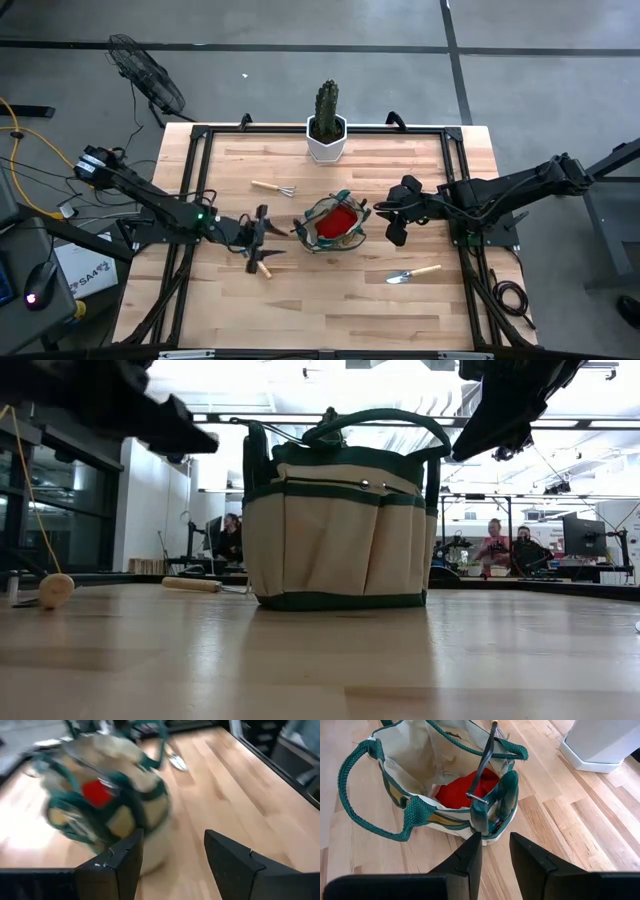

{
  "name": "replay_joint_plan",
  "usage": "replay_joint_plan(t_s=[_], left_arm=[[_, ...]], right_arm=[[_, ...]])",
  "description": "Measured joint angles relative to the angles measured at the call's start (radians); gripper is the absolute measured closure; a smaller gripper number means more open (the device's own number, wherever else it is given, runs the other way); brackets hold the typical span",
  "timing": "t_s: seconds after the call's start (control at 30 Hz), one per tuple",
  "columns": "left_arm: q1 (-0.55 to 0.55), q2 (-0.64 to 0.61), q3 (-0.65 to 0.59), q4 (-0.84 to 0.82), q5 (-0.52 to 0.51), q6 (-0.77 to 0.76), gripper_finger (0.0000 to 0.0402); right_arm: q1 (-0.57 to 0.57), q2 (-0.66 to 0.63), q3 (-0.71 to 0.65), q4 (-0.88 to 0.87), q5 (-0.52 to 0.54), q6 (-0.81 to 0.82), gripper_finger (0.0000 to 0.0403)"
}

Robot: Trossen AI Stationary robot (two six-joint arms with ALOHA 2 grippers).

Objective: Pick & Place Garden tools in Gardening bag
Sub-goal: Put the brown trowel into the brown gardening bag

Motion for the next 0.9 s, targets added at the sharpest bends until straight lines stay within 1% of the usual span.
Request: replay_joint_plan(t_s=[0.1, 0.3, 0.4, 0.67, 0.9], left_arm=[[-0.035, 0.000, 0.000, -0.048, 0.018, -0.012, 0.0196], [-0.107, 0.001, 0.000, -0.108, 0.016, -0.144, 0.0202], [-0.154, 0.001, 0.000, -0.143, 0.011, -0.180, 0.0210], [-0.308, 0.001, 0.000, -0.265, -0.076, -0.198, 0.0241], [-0.406, 0.001, 0.000, -0.334, -0.184, -0.218, 0.0259]], right_arm=[[0.000, 0.000, 0.000, 0.000, 0.000, 0.000, 0.0311], [0.000, 0.000, 0.000, 0.000, 0.000, 0.004, 0.0311], [0.000, 0.000, 0.000, 0.000, 0.000, 0.004, 0.0311], [0.000, 0.000, 0.000, 0.000, 0.000, 0.004, 0.0311], [0.000, 0.000, 0.000, 0.000, 0.000, 0.004, 0.0311]])
